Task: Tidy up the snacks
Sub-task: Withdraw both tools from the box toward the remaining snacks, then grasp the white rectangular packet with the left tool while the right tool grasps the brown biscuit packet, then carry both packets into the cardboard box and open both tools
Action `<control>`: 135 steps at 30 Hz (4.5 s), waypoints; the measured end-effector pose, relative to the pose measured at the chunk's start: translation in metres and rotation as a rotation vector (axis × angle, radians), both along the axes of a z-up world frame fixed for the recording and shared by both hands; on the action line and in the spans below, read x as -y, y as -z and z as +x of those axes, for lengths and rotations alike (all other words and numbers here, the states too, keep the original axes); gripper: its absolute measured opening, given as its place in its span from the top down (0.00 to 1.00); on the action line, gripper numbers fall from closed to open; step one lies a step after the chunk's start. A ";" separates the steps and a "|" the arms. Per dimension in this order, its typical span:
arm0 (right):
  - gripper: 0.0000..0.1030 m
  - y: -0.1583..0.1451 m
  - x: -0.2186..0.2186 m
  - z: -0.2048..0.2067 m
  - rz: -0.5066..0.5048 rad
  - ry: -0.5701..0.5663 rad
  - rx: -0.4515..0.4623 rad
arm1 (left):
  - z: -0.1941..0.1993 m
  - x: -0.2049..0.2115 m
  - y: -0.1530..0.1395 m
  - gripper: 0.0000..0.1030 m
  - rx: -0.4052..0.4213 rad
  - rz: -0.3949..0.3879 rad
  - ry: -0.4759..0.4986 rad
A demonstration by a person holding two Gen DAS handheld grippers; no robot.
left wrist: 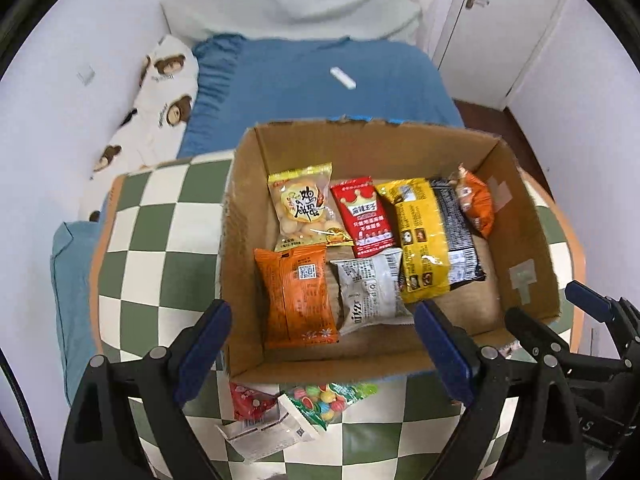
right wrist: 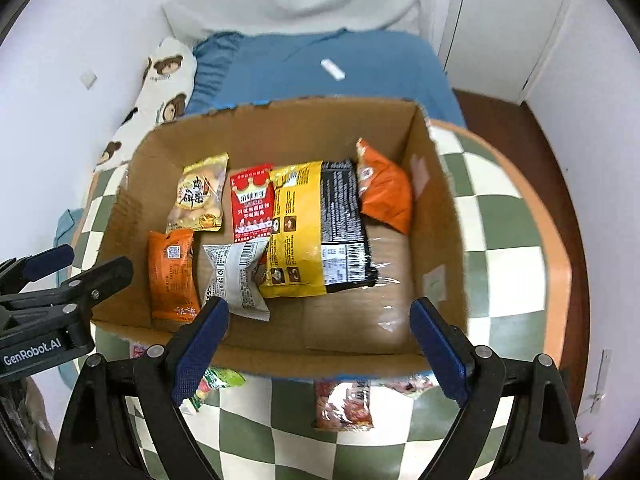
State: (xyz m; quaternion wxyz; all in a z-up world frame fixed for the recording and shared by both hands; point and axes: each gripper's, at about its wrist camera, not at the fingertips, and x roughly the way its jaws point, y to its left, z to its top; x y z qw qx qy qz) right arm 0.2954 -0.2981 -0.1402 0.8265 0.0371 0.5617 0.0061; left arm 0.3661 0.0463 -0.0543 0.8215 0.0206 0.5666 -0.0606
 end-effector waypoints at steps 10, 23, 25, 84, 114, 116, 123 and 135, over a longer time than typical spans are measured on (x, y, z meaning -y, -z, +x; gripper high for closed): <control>0.09 -0.051 0.004 -0.064 -0.022 0.020 0.184 | -0.068 -0.001 -0.046 0.09 0.181 -0.010 -0.001; 0.08 -0.059 0.015 -0.126 0.109 0.096 0.237 | -0.114 -0.011 -0.045 0.00 0.255 -0.021 -0.026; 0.08 -0.036 0.027 -0.122 0.141 0.133 0.174 | -0.112 -0.015 -0.025 0.00 0.212 -0.008 -0.030; 0.41 0.192 -0.051 -0.164 0.011 -0.051 -0.268 | -0.182 -0.031 0.211 0.44 -0.482 0.087 -0.057; 0.43 -0.015 0.049 0.006 0.156 -0.001 0.009 | 0.061 0.087 0.055 0.44 -0.444 -0.293 0.038; 0.43 -0.003 0.055 0.024 0.158 0.010 -0.040 | 0.071 0.091 0.070 0.44 -0.478 -0.299 0.032; 0.42 0.028 0.055 0.042 0.145 -0.003 -0.132 | 0.078 0.100 0.104 0.43 -0.533 -0.328 0.022; 0.09 0.058 0.050 0.043 0.143 0.002 -0.253 | 0.079 0.107 0.100 0.06 -0.521 -0.275 0.048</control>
